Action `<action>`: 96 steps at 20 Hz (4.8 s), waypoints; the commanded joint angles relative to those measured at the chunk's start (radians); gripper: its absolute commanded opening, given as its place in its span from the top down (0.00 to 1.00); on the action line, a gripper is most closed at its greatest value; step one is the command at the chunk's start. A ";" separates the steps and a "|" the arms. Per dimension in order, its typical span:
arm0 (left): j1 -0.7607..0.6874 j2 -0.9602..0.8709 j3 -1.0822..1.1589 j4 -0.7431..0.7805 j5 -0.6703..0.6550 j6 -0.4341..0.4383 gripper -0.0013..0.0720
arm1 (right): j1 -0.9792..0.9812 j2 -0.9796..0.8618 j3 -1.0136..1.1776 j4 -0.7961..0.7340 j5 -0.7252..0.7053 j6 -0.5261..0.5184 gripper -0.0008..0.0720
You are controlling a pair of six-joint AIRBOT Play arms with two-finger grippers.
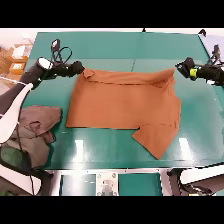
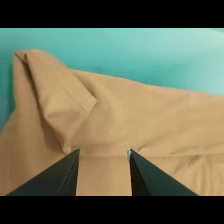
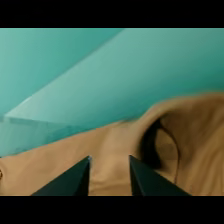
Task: Fold the shirts.
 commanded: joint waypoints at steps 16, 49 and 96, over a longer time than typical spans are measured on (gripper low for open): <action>0.441 0.271 -0.605 0.153 -0.729 0.081 0.03 | -0.581 0.433 -0.647 -0.476 0.460 0.057 0.39; 0.031 0.329 -0.752 0.038 -0.557 -0.135 0.03 | -0.475 0.216 -0.531 -0.393 0.298 0.028 0.96; -0.035 0.475 0.135 0.429 -0.338 -0.227 0.94 | 0.000 0.526 -0.088 0.101 0.034 -0.145 0.96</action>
